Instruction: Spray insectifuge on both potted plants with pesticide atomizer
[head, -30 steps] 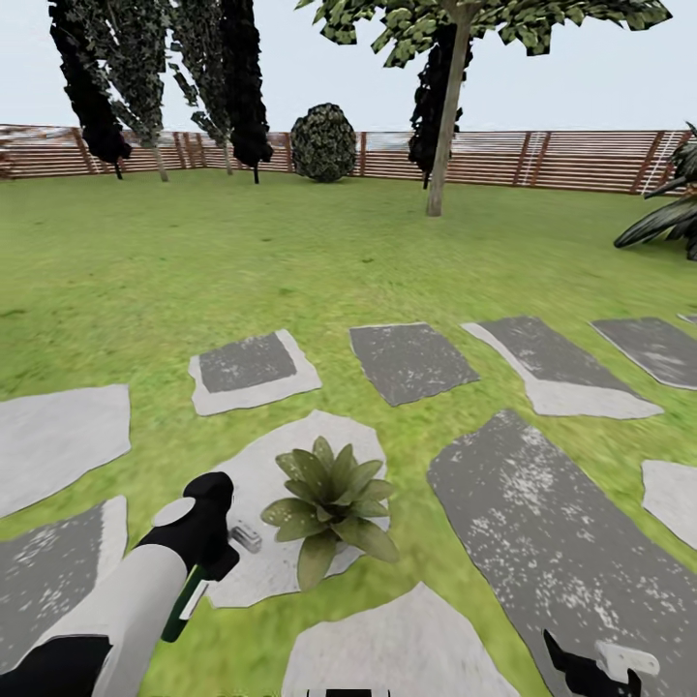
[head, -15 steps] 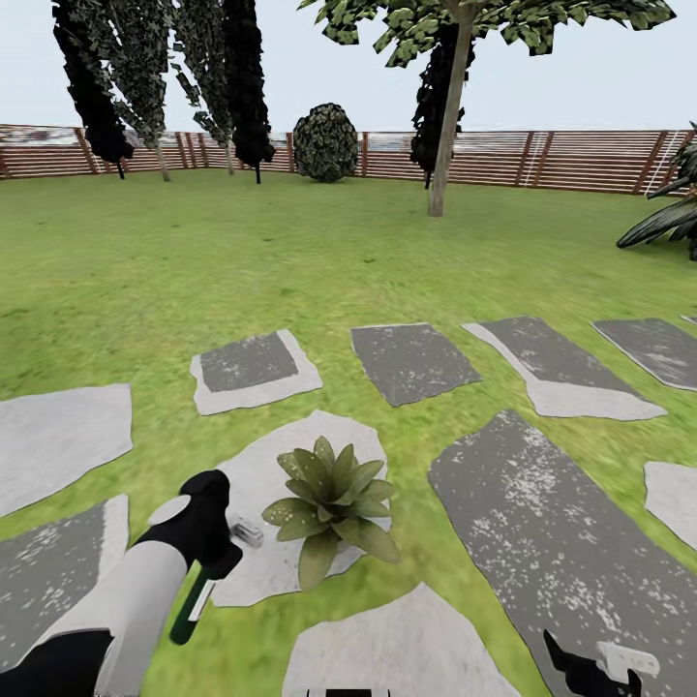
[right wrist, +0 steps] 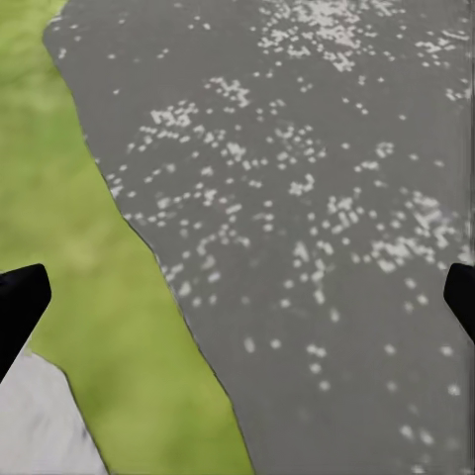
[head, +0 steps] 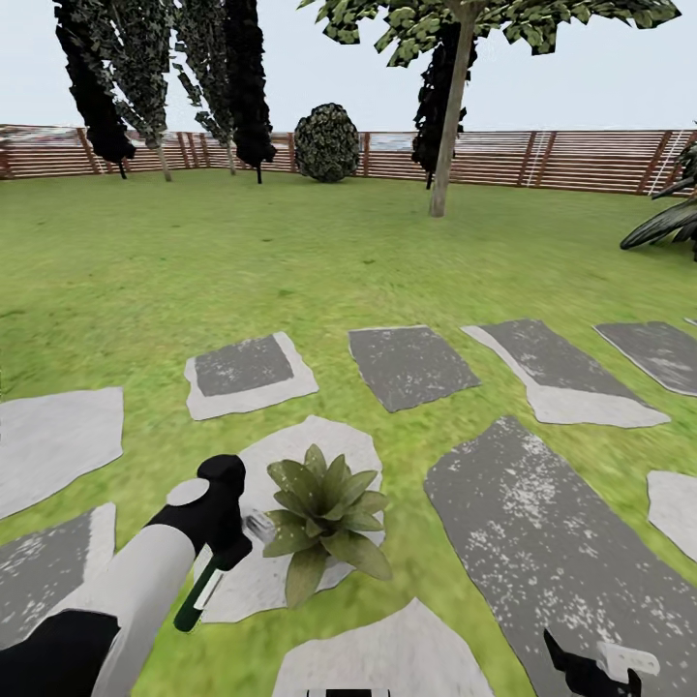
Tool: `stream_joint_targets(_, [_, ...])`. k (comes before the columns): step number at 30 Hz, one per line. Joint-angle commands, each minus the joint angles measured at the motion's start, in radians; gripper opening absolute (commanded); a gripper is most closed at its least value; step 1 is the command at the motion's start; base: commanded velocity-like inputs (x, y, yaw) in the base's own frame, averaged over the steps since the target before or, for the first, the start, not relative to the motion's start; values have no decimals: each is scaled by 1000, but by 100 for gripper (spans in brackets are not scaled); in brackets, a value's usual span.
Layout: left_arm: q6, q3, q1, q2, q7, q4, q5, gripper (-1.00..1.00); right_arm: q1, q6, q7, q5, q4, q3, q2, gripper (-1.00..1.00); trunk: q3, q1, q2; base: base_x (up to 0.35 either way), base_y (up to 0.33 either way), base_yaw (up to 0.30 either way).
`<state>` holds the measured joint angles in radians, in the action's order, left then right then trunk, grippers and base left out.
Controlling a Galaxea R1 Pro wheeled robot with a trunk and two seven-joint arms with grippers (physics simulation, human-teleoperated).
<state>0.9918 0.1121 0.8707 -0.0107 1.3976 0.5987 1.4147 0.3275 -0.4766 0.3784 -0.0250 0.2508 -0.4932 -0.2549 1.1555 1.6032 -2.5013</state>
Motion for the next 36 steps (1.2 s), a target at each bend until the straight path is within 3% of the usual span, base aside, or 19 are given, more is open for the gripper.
stream_joint_targets(1, [12,1,1,0,12,3,31,-100,1,-2,8,-3,-1,-8,0,100,1,0,0,48,-254,199])
stream_joint_targets(5, [13,0,-1,0,13,5,56,-100,1,-2,8,-3,-1,-8,0,100,1,0,0,-65,-261,252])
stream_joint_targets(14, [15,-2,-2,-2,14,6,59,-100,1,-2,8,-3,-2,-8,0,100,1,0,0,-179,-242,252])
stream_joint_targets(21, [19,-8,-8,1,12,6,59,-100,1,-2,8,-3,-2,-8,0,100,1,0,0,-32,-249,22])
stream_joint_targets(36, [22,-11,14,-4,18,10,48,-100,1,-2,8,3,11,-12,0,100,1,0,0,0,-13,0])
